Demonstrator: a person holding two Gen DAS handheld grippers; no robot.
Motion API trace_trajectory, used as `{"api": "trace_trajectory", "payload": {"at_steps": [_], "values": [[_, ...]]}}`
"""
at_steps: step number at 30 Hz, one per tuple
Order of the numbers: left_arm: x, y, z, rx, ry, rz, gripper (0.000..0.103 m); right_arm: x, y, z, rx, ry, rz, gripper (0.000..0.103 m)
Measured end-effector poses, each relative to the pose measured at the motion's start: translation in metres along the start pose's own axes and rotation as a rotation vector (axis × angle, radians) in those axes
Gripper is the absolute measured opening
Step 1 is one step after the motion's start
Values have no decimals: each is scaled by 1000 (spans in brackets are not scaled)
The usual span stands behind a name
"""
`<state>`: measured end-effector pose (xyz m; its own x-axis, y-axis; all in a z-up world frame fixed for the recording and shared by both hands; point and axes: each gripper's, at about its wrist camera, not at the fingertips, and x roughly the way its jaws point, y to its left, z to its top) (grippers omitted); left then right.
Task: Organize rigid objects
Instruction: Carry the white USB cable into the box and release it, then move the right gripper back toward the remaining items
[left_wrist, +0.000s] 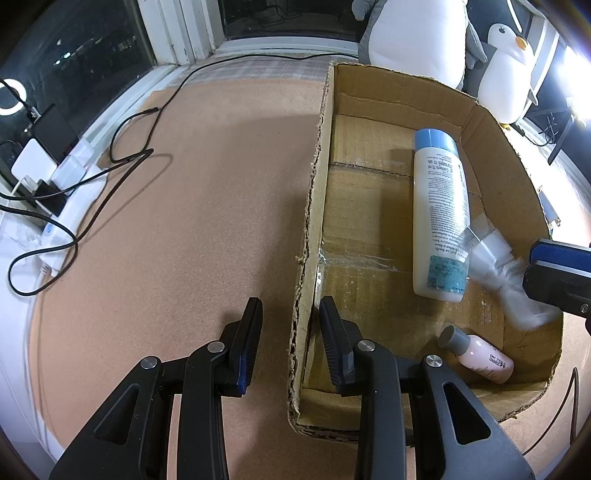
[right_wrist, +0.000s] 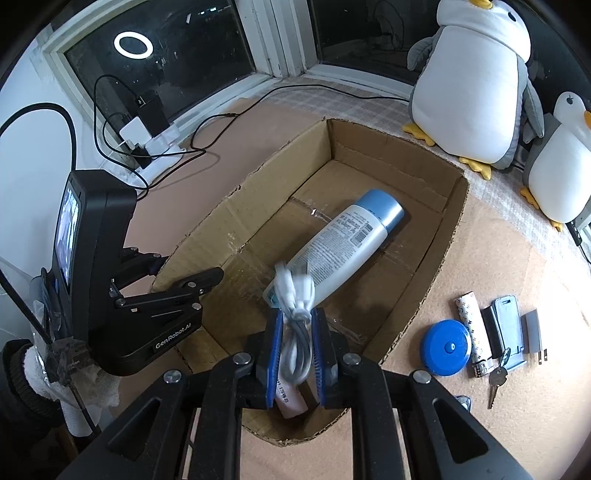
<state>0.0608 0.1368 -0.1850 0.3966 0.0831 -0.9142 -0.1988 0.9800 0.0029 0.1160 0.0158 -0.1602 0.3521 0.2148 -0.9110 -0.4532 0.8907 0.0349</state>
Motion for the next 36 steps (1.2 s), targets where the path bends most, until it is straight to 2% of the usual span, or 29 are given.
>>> {"api": "trace_trajectory", "payload": {"at_steps": [4,12,17,24,30,36], "values": [[-1,0,1,-1,0,-1,31,-1,1,0,-2,-11,-3,33],[-1,0,1,-1,0,1,31,-9,-2,0,10,-33,7,36],[-1,0,1,0,0,2,31,-27,-21,-1,40,-77,-11,39],[-1,-2,1,1,-1,5,31,-50,-83,-12,112,-100,-86,43],[0,-3,1,5,0,9,31,-60,-148,-27,184,-71,-198,43],[-1,-4,0,6,0,11,31,-51,-202,-31,249,-15,-263,43]]}}
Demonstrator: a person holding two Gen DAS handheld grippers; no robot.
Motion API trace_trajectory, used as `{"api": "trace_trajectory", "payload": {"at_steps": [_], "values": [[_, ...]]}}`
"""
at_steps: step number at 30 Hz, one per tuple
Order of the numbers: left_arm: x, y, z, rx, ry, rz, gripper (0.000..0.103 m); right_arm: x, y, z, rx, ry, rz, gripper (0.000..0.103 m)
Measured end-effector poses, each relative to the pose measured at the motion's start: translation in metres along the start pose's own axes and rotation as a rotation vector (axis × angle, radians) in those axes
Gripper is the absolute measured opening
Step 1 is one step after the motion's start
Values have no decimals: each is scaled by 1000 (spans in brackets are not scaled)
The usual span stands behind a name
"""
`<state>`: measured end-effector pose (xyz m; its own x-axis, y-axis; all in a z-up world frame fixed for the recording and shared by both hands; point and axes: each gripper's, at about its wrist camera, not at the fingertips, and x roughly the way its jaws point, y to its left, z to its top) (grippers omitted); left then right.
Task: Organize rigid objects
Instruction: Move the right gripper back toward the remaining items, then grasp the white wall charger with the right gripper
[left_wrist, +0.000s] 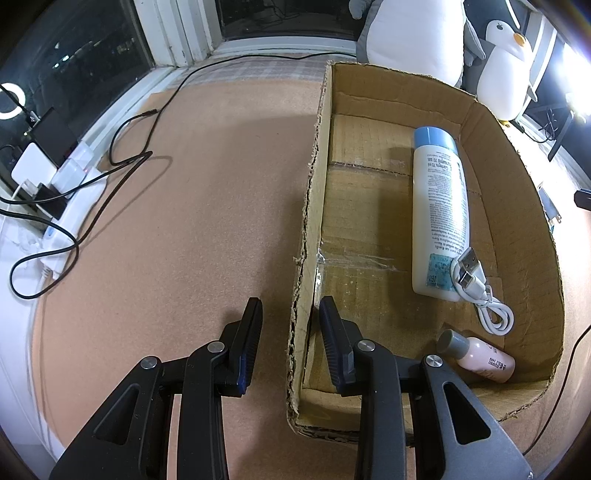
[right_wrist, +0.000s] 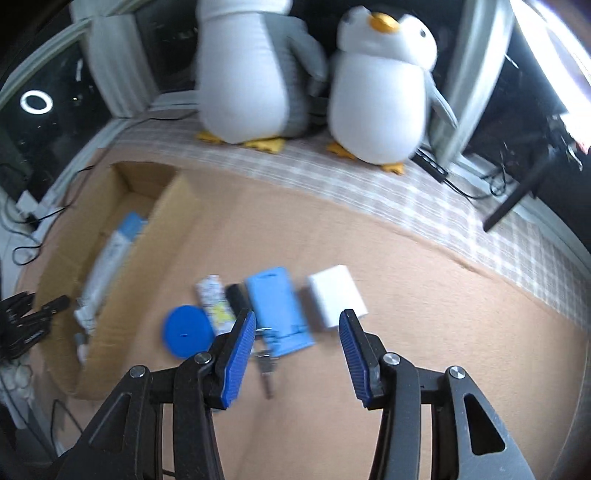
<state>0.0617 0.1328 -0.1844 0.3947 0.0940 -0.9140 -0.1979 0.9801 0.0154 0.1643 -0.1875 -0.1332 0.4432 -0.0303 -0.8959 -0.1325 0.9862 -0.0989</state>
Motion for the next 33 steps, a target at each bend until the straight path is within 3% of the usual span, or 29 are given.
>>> {"api": "trace_trajectory", "payload": {"at_steps": [4,24,26,31,33], "values": [[0,0,0,0,0,0,31,14,-15,2,6,23,-21,55],[2,-3,-1,-3,2,-1,31,71,-32,16,17,119,-29,55],[2,-3,-1,-4,2,-1,31,73,-32,17,15,121,-30,54],[2,-3,-1,-4,1,-1,31,76,-30,18,24,130,-22,34],[2,-3,-1,-4,2,-1,31,76,-30,18,26,128,-25,34]]}}
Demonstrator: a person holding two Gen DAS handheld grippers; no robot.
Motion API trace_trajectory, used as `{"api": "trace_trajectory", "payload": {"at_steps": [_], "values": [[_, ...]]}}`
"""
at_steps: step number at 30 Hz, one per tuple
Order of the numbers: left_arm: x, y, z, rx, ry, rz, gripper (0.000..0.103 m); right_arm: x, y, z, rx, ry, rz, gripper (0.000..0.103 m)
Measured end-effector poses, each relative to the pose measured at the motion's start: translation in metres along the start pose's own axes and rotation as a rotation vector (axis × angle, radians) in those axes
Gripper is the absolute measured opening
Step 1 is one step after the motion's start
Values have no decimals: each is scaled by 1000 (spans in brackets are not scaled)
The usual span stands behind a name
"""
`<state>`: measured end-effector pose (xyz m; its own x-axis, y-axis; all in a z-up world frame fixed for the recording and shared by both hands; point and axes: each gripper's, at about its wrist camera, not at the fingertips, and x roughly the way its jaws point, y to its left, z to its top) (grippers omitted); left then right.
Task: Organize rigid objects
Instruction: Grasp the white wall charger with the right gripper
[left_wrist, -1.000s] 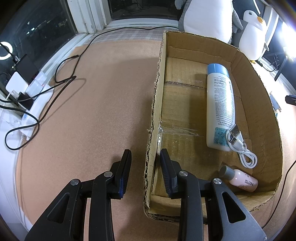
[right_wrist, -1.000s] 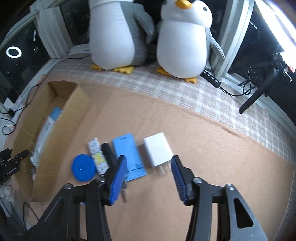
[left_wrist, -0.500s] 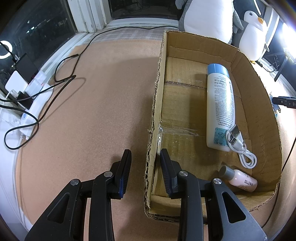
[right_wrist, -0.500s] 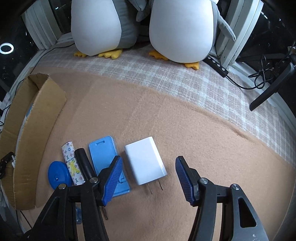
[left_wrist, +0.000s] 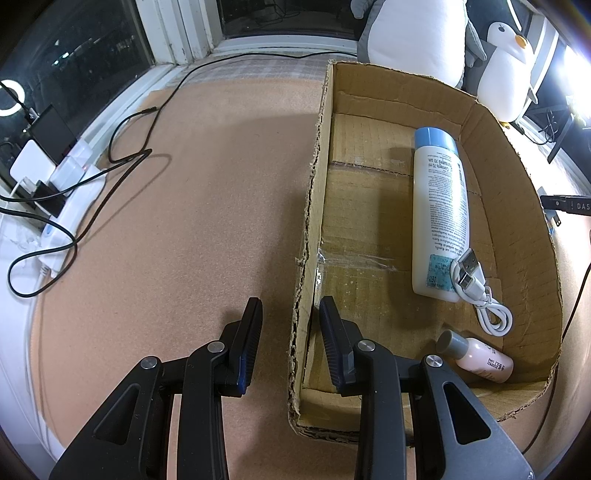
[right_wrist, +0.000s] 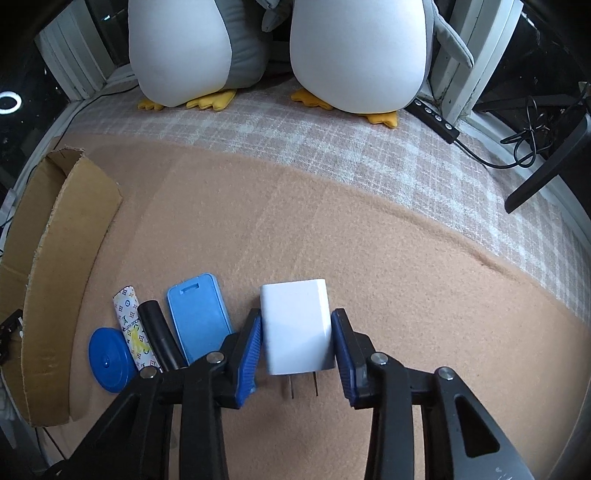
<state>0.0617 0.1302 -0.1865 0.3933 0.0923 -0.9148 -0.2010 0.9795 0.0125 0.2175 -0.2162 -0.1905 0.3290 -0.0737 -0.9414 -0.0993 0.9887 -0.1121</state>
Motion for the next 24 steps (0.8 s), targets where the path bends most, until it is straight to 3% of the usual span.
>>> {"api": "trace_trajectory", "payload": {"at_steps": [13,24], "values": [[0,0,0,1,0,1,31,-38,3,-9,16,-89,-9,33],[1,0,-1,2,-6,0,31,-92,81,-6,-81,-177,102,33]]}}
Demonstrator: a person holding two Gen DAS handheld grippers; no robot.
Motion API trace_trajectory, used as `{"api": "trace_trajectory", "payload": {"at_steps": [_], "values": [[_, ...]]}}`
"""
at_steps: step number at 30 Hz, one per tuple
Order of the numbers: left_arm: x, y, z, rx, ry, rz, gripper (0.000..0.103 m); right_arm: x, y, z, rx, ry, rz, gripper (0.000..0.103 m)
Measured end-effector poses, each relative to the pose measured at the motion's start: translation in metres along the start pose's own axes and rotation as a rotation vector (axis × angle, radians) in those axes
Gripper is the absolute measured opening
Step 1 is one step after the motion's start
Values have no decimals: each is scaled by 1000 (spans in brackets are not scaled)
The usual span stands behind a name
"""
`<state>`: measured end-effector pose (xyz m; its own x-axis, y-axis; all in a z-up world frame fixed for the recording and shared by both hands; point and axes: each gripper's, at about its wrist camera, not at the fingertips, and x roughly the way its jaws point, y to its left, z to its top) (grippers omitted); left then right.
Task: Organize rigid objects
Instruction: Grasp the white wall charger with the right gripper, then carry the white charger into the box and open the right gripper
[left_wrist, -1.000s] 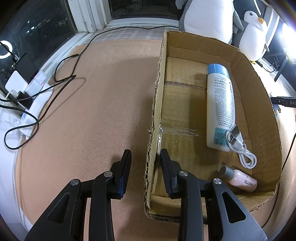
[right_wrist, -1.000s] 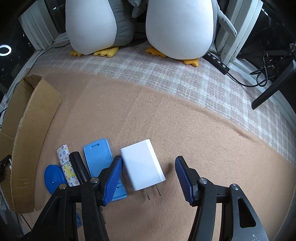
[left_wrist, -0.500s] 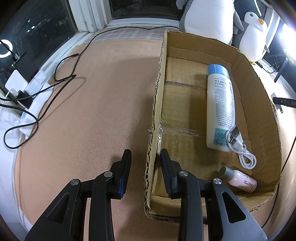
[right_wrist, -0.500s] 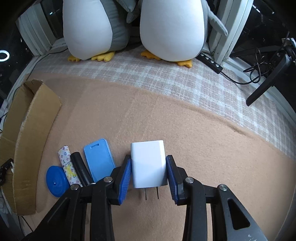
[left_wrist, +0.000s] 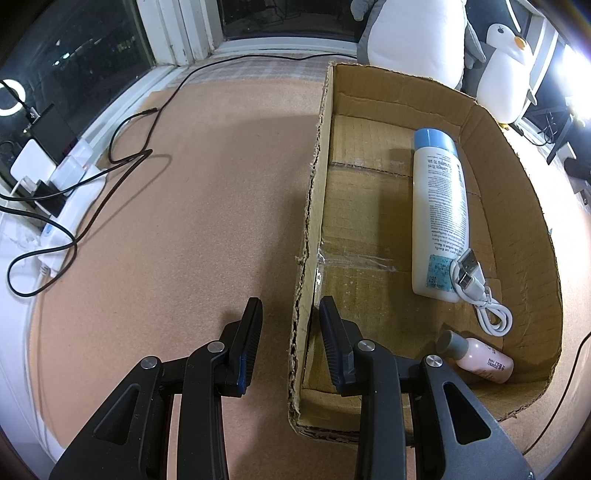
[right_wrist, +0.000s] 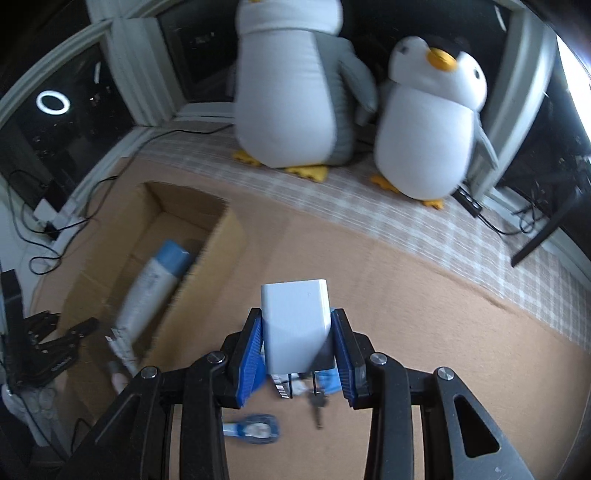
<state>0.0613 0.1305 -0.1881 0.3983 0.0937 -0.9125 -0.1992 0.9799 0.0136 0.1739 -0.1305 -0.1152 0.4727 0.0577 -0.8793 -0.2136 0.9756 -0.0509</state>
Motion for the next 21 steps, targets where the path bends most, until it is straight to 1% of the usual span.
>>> {"api": "trace_trajectory", "payload": {"at_steps": [9,17,21], "values": [[-2,-1,-2,-5,-6,-6,31,-5,78,12,-86,-16,104,33],[-2,0,-3,-8,-10,-13,31,16,130,16,-153,8,164,33],[-2,0,-3,-7,-10,-14,31,24,146,13,-177,24,183,33]]}}
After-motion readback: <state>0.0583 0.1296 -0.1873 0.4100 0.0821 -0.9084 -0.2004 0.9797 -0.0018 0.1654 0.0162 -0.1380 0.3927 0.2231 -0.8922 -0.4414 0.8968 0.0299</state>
